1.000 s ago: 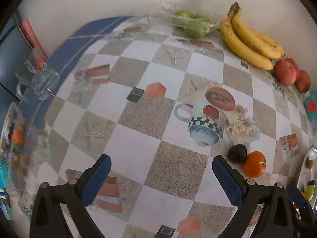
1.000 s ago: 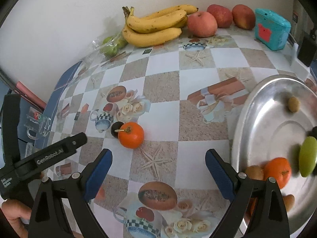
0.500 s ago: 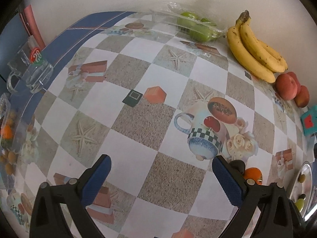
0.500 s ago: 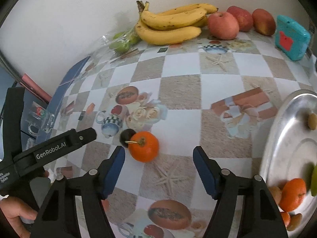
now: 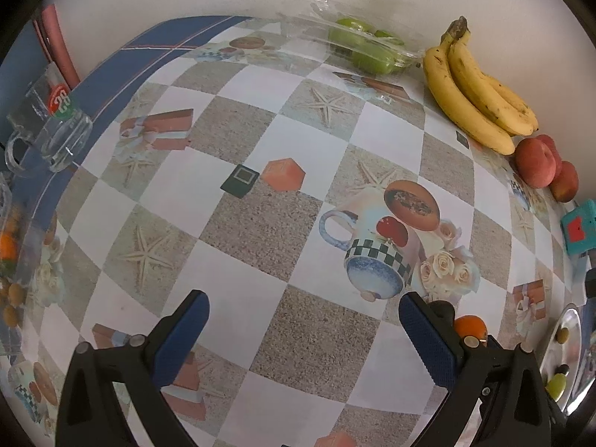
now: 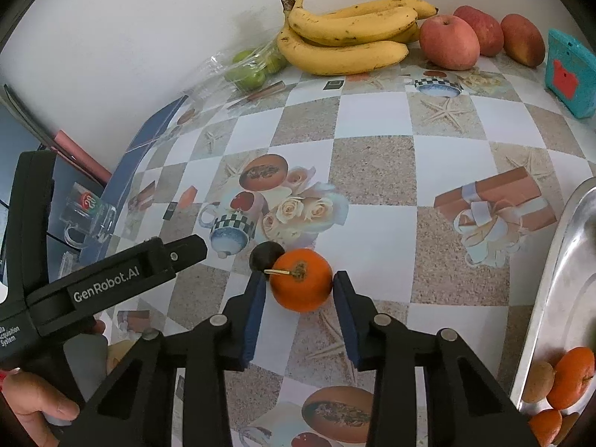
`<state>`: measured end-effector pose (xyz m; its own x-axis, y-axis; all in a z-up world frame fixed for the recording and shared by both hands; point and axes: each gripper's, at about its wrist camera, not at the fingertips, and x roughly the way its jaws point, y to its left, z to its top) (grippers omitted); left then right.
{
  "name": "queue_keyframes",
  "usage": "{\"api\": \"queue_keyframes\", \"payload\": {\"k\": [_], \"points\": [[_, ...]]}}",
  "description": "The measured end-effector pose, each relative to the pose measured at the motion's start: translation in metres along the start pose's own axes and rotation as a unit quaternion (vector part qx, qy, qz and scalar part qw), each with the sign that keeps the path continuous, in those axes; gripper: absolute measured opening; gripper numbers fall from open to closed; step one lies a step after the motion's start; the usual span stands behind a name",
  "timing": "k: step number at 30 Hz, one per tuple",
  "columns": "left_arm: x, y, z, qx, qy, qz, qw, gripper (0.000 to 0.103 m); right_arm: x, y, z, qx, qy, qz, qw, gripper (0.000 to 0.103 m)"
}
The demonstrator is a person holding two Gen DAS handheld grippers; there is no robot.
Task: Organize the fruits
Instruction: 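Grasp the tangerine with the right tool while the left tool grasps the dark avocado beside it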
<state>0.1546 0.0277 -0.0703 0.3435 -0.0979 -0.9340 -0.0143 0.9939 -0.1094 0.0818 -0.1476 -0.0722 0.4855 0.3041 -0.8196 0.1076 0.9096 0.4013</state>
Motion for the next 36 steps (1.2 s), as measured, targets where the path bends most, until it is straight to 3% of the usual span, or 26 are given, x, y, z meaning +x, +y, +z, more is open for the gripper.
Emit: {"api": "queue_keyframes", "payload": {"k": [15,19,23,27,30,36], "points": [[-0.001,-0.003,-0.002,-0.010,0.002,-0.009,0.9999,0.103,-0.009,-0.006,0.002,0.013,-0.004,-0.002,1.000,0.035],[0.000,-0.001,-0.004,-0.023,0.007,-0.028,0.9993,0.102,-0.017,-0.014,0.003,0.021,-0.007,-0.011,1.000,0.035],[-0.003,-0.011,-0.006,-0.005,0.000,-0.043,0.9991,0.100,-0.029,-0.025,0.005,0.033,-0.015,-0.026,0.999,0.035],[-0.005,-0.025,-0.009,0.013,-0.002,-0.074,0.9972,0.093,-0.041,-0.035,0.006,0.045,-0.025,-0.032,0.998,0.035],[-0.005,-0.034,-0.011,0.020,0.002,-0.105,0.9943,0.080,-0.046,-0.040,0.007,0.056,-0.029,-0.029,0.998,0.035],[-0.002,-0.048,-0.013,0.038,0.004,-0.127,0.9912,0.057,-0.055,-0.047,0.008,0.071,-0.037,-0.024,0.997,0.035]]}}
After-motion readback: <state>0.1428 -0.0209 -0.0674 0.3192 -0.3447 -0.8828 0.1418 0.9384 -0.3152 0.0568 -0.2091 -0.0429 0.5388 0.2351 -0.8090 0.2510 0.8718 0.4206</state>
